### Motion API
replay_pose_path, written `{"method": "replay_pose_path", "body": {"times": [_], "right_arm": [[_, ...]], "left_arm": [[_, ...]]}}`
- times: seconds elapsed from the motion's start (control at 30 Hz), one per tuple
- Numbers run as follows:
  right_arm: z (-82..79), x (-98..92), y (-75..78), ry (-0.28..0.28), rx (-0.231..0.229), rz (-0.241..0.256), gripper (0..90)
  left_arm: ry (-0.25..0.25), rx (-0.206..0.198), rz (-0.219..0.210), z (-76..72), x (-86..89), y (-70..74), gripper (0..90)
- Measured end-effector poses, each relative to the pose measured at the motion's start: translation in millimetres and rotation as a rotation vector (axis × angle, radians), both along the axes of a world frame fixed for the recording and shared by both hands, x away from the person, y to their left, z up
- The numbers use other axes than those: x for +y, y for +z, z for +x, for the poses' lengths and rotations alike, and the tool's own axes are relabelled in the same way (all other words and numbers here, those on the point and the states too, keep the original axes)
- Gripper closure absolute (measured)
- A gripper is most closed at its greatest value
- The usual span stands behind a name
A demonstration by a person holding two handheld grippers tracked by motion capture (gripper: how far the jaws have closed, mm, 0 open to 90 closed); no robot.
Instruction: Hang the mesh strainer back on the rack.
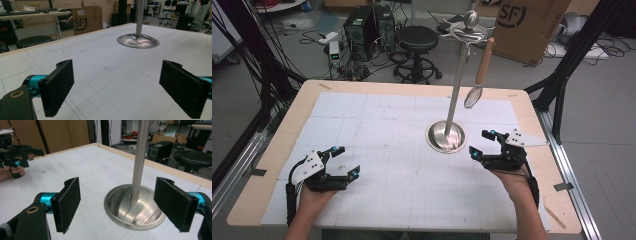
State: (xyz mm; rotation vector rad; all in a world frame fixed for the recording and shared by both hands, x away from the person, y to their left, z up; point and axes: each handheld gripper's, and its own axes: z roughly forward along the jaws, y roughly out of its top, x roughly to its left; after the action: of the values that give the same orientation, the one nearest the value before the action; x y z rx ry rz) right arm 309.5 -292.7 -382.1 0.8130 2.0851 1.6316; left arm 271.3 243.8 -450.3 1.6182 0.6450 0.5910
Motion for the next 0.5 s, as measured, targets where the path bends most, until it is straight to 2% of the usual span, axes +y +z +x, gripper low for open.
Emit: {"method": "replay_pose_path", "body": {"times": [0.2,0.27,0.33,0.5], "right_arm": [[-1.4,1.0,-24.0,-0.013,0.025,0.001,17.9],[-1.4,0.8,-26.9,-0.018,0.046,-0.005,16.5],[-2.8,0.8,-30.4,-0.020,0.037,0.004,16.4],[-2.4,3.9,-40.5,-0.023,0.055,-0.009,14.8]], "left_arm": [[0.002,-0.002,0.001,0.0,-0.2,0.0,13.0],[0.001,-0.001,0.002,0.1,-0.1,0.0,13.0],[0.002,0.000,0.002,0.1,-0.2,0.0,13.0],[0.001,-0.002,0.003,0.0,-0.4,0.0,13.0]]}}
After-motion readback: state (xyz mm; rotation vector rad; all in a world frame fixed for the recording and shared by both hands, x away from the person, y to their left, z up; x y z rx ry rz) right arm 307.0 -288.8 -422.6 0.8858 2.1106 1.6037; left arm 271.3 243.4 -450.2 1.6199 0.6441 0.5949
